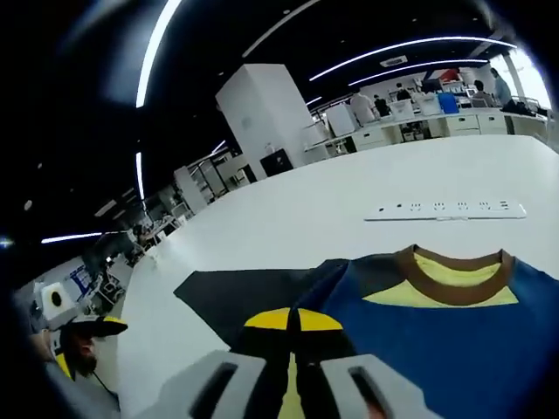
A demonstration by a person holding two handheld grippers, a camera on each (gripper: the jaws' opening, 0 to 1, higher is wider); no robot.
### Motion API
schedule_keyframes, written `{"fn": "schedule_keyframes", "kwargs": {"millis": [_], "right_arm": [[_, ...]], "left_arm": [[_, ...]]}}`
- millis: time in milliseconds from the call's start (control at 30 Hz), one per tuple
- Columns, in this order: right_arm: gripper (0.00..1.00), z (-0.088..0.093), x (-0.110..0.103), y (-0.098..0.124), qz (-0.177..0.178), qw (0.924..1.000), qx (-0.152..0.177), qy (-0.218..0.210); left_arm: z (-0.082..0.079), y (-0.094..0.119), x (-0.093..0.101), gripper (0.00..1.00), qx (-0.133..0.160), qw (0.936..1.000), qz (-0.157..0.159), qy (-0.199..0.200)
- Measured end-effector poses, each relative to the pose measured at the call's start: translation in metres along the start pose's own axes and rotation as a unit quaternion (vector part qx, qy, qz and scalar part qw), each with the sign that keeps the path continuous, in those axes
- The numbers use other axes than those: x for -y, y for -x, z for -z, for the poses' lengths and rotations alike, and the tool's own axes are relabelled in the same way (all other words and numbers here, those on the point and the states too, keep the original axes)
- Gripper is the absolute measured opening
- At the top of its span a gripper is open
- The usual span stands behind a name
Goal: Fold the garment on the visible template until the final outline fits inside the template.
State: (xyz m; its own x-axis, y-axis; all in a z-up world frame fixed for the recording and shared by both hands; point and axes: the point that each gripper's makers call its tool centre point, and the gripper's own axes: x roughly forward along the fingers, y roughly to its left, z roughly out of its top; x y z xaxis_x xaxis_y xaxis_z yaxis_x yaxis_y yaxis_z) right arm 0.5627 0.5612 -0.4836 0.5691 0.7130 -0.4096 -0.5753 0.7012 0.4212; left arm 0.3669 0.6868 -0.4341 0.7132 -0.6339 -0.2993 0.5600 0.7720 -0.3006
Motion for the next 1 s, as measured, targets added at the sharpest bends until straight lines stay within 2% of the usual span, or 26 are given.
{"fn": "schedule_keyframes", "kwargs": {"millis": [333,567,633,700,1000], "right_arm": [[0.00,0.022,-0.004,-0.011,-0.009,0.9995,-0.027,0.012],[0.00,0.025,-0.008,-0.011,-0.018,0.9993,-0.030,0.015],[0.07,0.018,-0.005,-0.008,-0.005,0.9987,-0.012,0.050],[0.15,0.016,-0.007,-0.005,-0.009,0.9987,-0.008,0.050],[0.30,0.007,-0.007,0.022,-0.015,0.9984,0.019,0.051]], "left_arm": [[0.002,-0.003,-0.001,0.87,-0.003,1.0000,-0.001,0.001],[0.002,-0.003,-0.002,0.87,-0.004,1.0000,-0.003,0.001],[0.002,-0.003,-0.002,0.87,-0.005,1.0000,-0.004,0.001],[0.002,-0.003,-0.002,0.87,-0.005,1.0000,-0.003,0.002],[0.005,-0.005,0.002,0.87,-0.013,0.9999,0.003,-0.002]]}}
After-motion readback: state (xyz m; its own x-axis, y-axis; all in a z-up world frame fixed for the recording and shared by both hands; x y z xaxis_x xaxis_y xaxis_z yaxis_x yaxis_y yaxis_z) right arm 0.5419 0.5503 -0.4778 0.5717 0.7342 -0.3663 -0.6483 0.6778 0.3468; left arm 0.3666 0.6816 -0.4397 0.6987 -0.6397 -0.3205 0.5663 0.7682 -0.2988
